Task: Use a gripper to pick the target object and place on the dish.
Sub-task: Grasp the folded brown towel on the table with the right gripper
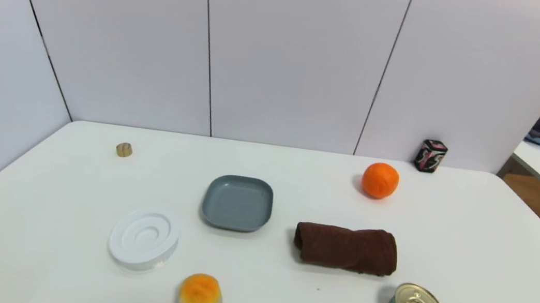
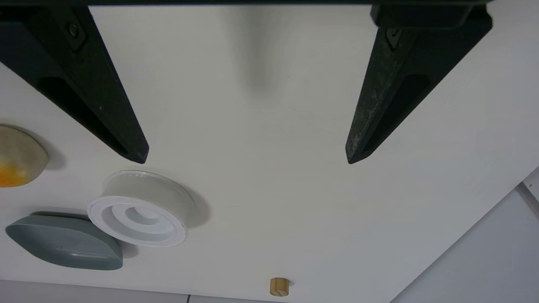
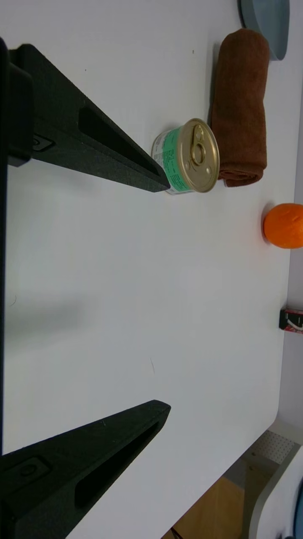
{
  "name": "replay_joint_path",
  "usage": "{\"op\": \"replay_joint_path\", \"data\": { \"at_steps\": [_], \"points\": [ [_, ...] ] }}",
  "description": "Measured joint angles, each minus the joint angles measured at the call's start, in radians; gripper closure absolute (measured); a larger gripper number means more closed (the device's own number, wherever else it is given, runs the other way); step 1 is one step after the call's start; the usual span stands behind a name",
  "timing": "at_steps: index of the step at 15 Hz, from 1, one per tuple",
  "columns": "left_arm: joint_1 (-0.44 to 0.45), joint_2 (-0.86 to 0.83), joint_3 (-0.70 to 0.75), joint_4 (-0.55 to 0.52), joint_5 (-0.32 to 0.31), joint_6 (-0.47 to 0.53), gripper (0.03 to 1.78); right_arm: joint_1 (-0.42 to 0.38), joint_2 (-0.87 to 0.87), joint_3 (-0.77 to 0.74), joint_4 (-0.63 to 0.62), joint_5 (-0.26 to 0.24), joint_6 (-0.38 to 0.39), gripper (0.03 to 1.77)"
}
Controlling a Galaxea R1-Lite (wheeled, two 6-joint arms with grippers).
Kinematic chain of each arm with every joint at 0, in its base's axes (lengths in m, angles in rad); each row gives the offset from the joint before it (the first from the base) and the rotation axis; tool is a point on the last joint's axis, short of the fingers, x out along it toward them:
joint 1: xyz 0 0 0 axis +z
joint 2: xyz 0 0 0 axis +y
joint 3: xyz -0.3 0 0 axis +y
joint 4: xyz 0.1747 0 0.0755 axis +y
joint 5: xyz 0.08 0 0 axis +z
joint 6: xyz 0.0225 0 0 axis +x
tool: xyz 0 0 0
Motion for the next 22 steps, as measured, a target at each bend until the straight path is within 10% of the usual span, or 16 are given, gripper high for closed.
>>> {"op": "replay_joint_path", "data": {
  "at_steps": [10, 22],
  "points": [
    [0.000, 0.000, 0.000, 0.000, -0.001, 0.000, 0.12, 0.003, 0.047, -0.126, 0.120, 0.016, -0.003, 0.09],
    [0.000, 0.000, 0.000, 0.000, 0.000, 0.000, 0.12, 0.238, 1.094, -1.148, 0.543, 0.035, -0.033, 0.09]
  ]
}}
